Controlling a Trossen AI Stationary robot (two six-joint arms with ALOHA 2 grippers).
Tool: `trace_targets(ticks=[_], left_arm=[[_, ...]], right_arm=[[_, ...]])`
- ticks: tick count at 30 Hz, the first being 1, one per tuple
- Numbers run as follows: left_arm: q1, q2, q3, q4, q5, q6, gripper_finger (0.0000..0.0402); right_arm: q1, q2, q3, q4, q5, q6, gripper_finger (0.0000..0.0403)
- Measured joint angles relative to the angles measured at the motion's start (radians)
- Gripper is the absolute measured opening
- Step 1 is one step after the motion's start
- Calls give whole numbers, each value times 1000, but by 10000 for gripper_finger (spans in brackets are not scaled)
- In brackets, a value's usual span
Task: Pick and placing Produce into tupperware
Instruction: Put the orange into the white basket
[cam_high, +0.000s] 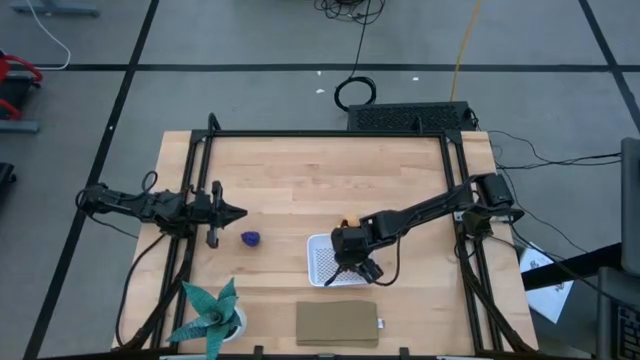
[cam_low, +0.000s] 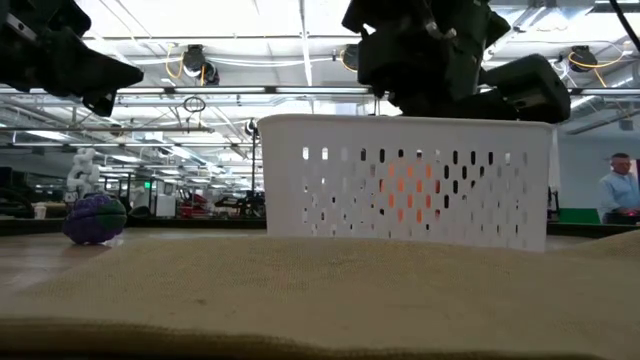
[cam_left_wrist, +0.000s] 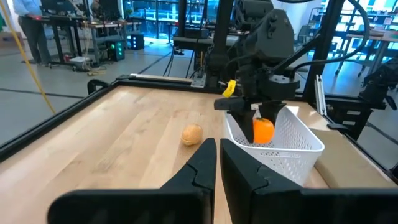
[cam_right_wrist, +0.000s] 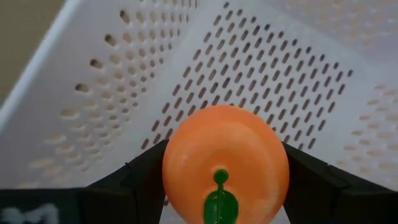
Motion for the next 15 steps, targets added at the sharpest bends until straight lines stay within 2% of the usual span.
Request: trace_targets(ticks=[15], left_arm=[[0, 0, 0, 1, 9, 10, 26]], right_arm=[[-3, 0, 0, -12, 0, 50, 246]])
